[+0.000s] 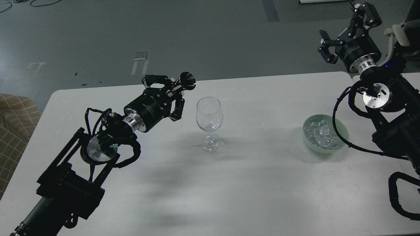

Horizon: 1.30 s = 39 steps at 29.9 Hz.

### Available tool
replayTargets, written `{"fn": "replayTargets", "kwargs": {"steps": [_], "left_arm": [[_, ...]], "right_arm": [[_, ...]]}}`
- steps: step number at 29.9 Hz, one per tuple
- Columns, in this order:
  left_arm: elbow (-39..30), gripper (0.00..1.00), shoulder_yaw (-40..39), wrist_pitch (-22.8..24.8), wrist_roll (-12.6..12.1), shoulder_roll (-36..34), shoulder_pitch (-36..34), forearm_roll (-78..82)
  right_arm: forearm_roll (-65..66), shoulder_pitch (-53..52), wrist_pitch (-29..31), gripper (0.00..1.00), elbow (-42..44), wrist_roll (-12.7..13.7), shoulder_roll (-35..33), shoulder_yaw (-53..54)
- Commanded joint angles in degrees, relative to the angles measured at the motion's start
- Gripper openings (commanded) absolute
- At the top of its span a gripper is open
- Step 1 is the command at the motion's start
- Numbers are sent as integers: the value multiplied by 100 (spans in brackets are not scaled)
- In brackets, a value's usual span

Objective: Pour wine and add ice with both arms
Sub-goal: 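Move the jigger above the wine glass rim with the left gripper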

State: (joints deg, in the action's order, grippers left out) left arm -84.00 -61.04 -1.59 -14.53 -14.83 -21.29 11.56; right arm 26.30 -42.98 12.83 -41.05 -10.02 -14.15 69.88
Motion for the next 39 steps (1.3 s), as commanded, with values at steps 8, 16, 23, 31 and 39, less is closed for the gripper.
{"fn": "replayTargets", "kwargs": {"steps": [8,16,23,31,39], "left_arm": [[-108,9,13,-96,-15,24,11,153],[-143,9,118,-132,-76,50,2,531],[-161,9,215,-175,-76,50,2,786],[-152,9,215,-175,-111,15,-16,901],[-161,8,198,-184,-190,32,-69,1252]], "right_arm": [[-2,0,0,100,0,0,0,-1],[-2,0,0,100,0,0,0,-1],[-2,0,0,100,0,0,0,-1],[7,9,0,100,0,0,0,-1],[-2,18,0,100,0,0,0,17]]}}
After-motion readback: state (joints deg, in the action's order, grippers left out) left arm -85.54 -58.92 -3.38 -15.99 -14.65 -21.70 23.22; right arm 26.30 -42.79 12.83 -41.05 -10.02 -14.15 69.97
